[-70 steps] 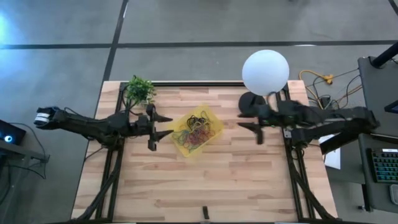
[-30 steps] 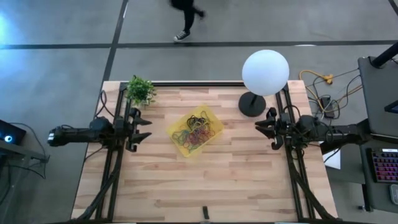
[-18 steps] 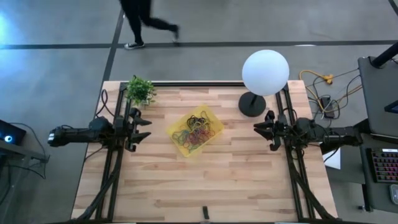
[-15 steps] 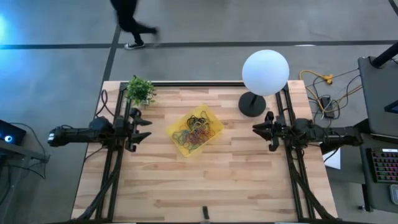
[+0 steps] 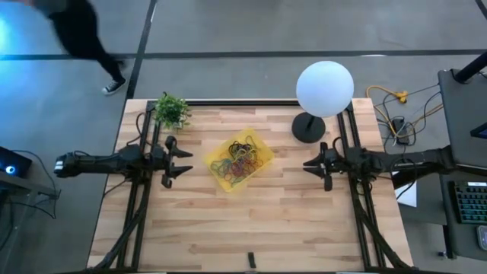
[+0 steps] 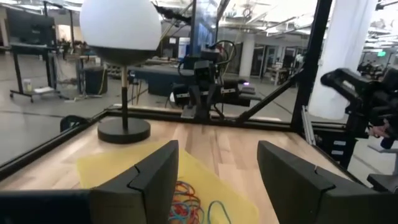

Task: Pick and place rubber bands into bin
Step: Return to Home Position

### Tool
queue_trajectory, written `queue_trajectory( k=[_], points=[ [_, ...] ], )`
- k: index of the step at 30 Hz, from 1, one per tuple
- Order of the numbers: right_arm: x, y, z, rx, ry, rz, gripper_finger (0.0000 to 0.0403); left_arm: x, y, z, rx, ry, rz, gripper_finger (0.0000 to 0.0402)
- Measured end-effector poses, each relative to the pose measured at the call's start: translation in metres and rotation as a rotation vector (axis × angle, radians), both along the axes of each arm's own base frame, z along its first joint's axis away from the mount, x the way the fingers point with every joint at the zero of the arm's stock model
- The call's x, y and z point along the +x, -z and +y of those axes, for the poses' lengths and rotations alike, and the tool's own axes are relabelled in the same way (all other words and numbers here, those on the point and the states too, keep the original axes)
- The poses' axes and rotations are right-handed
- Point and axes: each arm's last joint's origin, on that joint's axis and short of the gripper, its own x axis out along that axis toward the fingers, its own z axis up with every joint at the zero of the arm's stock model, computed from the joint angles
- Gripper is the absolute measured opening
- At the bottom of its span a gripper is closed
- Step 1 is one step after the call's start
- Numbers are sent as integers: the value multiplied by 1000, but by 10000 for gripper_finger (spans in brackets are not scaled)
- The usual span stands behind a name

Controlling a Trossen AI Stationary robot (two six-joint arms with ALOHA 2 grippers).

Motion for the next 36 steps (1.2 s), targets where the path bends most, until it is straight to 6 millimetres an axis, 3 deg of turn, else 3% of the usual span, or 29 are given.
queue_trajectory(
  k=[9, 17, 24, 27, 36],
  points=[
    [4, 9, -1, 38, 50, 101, 69, 2, 3, 0, 0, 0, 35, 203],
    [7, -1, -5, 87, 204, -26, 68, 3, 3, 0, 0, 0, 32, 203],
    [9, -19, -3, -228, 80, -178, 68, 3, -4, 0, 5, -5, -24, 203],
    [8, -20, -3, -322, 61, -183, 68, 2, -5, -1, 87, 13, -37, 203],
    [-2, -15, -3, -394, 39, -143, 68, -2, -8, -2, 196, 36, -82, 203]
  ],
)
